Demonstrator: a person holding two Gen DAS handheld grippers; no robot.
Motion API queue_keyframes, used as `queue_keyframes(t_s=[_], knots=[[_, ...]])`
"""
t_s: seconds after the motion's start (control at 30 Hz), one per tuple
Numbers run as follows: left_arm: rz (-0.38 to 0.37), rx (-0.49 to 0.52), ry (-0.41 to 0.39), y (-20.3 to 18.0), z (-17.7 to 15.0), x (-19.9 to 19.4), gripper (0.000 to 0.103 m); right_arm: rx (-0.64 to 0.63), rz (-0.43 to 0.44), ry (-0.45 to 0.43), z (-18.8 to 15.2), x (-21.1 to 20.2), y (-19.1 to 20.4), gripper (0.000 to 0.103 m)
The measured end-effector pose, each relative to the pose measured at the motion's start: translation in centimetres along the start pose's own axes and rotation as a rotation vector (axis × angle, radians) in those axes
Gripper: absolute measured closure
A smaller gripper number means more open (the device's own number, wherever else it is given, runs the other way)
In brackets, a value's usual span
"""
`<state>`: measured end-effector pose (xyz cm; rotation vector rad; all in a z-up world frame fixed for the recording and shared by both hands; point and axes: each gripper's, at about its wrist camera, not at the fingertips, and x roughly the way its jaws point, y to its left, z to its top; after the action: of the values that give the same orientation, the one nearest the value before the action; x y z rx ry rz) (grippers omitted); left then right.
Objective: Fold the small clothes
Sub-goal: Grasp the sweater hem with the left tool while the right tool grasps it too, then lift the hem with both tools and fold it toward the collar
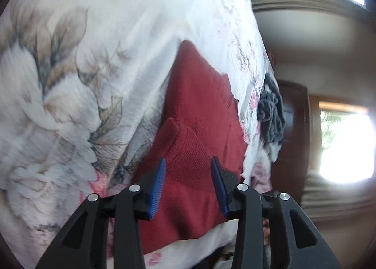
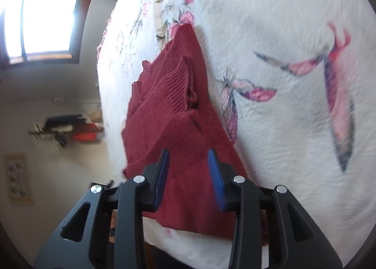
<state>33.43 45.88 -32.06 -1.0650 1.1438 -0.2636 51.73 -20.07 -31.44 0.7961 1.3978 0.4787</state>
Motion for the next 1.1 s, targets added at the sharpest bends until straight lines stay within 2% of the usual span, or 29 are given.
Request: queue_keyframes(t_s=[0.13,0.27,0.33,0.47,0.53,0.57,0.6,0.63,0.7,1.1], knots=[[0.132,0.140,0.043,-1.0,-1.0,1.1,0.060,-0.202,-0.194,-0.015,-0.7,0.5,2.0,0.069],[0.250,0.228,0.075,-1.5,-1.5,2.7,0.059,-0.296,-0.246,-0.002,-1.2,2.1,2.7,0.068],[0.282,0.256,0.091,-1.7,-1.5,3.5,0.059,-0.316,-0.272,-0.005,-1.4,2.8,2.9,0.065],[0.331,0.314,0.112,-2.5,-1.4,5.1,0.058,-0.361,-0.320,0.013,-1.3,4.4,3.0,0.064],[0.347,0.340,0.113,-2.9,-1.5,5.4,0.063,-0.386,-0.345,0.017,-1.3,4.9,3.1,0.064],[0.360,0.352,0.105,-3.0,-1.6,5.5,0.081,-0.396,-0.350,0.020,-1.3,5.1,3.2,0.065],[0.363,0.356,0.101,-3.1,-1.7,5.4,0.089,-0.406,-0.357,0.019,-1.4,5.2,3.2,0.072],[0.348,0.357,0.091,-3.2,-1.9,5.1,0.092,-0.417,-0.361,0.017,-1.5,5.2,3.3,0.084],[0.336,0.370,0.062,-3.4,-2.5,4.5,0.093,-0.441,-0.375,0.000,-1.8,5.1,3.5,0.092],[0.202,0.493,-0.118,-7.9,-6.2,-1.6,0.094,-0.542,-0.335,-0.137,-5.2,0.4,6.9,0.096]])
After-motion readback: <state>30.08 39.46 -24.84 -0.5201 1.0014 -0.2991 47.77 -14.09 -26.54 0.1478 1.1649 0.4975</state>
